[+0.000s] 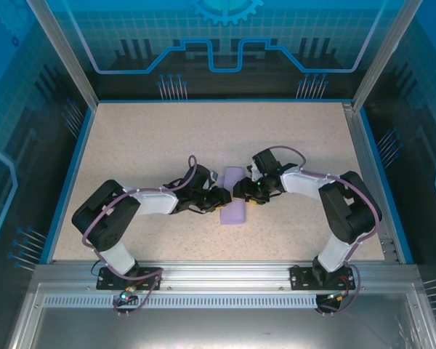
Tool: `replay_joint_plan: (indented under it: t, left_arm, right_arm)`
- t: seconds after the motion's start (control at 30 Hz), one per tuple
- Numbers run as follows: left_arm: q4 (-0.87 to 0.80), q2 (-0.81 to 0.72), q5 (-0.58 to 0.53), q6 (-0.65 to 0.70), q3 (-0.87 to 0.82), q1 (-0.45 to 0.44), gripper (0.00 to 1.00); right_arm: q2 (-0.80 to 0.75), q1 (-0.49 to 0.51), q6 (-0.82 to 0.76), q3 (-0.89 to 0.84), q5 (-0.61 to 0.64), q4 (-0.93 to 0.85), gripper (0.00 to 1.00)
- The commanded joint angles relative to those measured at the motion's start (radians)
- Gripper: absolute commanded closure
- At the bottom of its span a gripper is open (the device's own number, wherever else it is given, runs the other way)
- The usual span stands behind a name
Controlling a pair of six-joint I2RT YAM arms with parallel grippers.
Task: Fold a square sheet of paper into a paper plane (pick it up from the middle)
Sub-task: Fold the square sheet of paper in half at the center of the table.
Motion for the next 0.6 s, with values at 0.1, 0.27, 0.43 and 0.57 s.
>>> replay_joint_plan:
  t: [0.1,0.27,0.43,0.57]
  left_arm:
    - [-0.024,0.016,-0.028,-0.003,0.021,-0.007,0.66]
    - [-0.023,0.000,-0.035,-0.003,0.005,-0.007,0.67]
    - [-0.043,-0.023,-0.051,0.000,-0.007,-0.007,0.68]
    - [-0.049,-0.045,-0.065,0.000,-0.019,-0.007,0.68]
  right_arm:
    - [-0.009,-0.015,-0.029,-0.003,-0.037,0.000,0.40]
    - [0.009,-0.019,-0.053,-0.006,-0.093,0.033,0.38]
    - [0.039,-0.024,-0.071,-0.002,-0.121,0.051,0.33]
    - [0.061,-0.025,-0.071,-0.017,-0.155,0.097,0.40]
